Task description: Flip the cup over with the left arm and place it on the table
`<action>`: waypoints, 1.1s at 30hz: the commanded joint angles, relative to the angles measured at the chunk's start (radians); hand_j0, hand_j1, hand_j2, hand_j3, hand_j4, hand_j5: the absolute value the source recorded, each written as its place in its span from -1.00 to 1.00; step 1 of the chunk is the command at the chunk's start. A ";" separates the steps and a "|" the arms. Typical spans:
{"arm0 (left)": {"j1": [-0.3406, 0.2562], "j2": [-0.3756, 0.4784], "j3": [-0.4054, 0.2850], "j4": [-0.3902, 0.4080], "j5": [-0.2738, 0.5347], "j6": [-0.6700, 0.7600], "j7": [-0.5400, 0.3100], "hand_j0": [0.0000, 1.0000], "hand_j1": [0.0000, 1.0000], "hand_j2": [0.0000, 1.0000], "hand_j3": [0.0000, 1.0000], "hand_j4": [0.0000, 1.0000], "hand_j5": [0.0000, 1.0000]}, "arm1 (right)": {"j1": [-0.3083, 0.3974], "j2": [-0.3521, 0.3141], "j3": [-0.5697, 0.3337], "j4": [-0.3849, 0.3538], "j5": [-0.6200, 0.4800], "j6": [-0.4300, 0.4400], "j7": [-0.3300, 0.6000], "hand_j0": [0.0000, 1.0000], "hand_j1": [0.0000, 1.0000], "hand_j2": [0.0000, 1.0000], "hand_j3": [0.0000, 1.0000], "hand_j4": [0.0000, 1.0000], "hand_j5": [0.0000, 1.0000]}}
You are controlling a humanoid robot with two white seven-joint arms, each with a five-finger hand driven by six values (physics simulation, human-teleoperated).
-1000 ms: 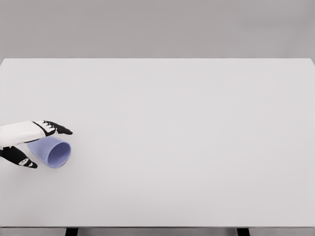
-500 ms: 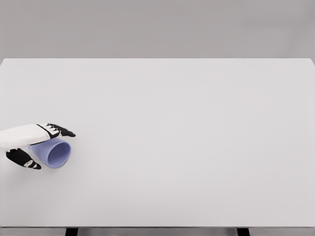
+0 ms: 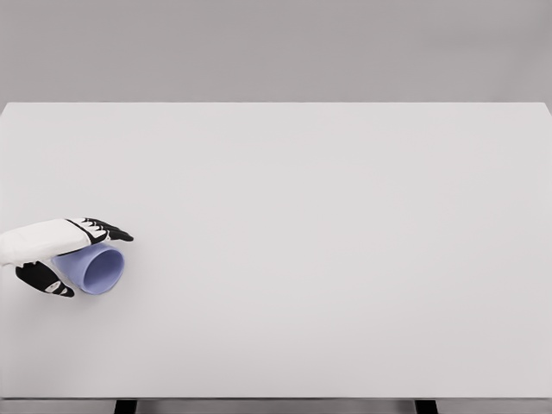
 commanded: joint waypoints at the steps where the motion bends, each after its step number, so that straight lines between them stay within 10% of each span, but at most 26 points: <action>1: 0.000 -0.003 -0.001 0.005 0.003 0.003 0.000 1.00 1.00 1.00 1.00 1.00 1.00 | 0.000 0.000 0.000 0.000 0.000 0.000 0.000 1.00 1.00 1.00 1.00 1.00 1.00; 24: -0.003 -0.024 -0.004 0.020 -0.002 0.002 -0.001 0.14 0.14 0.14 0.14 0.14 0.14 | 0.000 0.000 0.000 0.000 0.000 0.000 0.000 1.00 1.00 1.00 1.00 1.00 1.00; 33: -0.052 -0.023 -0.002 0.020 0.148 0.002 -0.001 0.02 0.02 0.02 0.02 0.02 0.02 | 0.000 0.000 0.000 0.000 0.000 0.000 0.000 1.00 1.00 1.00 1.00 1.00 1.00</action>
